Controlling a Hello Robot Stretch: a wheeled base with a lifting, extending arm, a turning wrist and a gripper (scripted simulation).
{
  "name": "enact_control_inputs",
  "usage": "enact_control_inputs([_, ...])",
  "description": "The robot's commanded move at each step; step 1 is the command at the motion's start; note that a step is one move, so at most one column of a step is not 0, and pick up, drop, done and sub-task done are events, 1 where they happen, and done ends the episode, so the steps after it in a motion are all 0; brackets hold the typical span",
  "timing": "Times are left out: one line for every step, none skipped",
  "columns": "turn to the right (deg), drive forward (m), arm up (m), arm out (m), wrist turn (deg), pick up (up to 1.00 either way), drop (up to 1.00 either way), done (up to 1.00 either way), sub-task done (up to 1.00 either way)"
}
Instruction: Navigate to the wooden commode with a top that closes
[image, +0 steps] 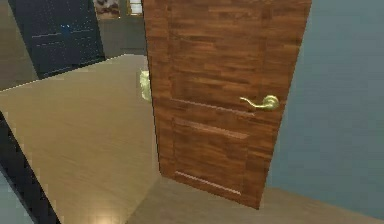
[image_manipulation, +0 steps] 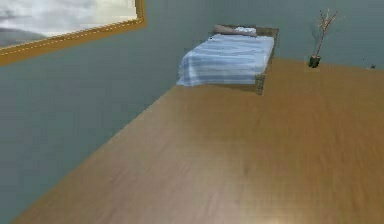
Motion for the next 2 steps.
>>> enact_control_inputs([0.0, 0.9, 0.0, 0.0, 0.0, 0.0, 0.0, 0.0, 0.0])
enact_control_inputs([33.0, 0.0, 0.0, 0.0, 0.0, 0.0, 0.0, 0.0, 0.0])
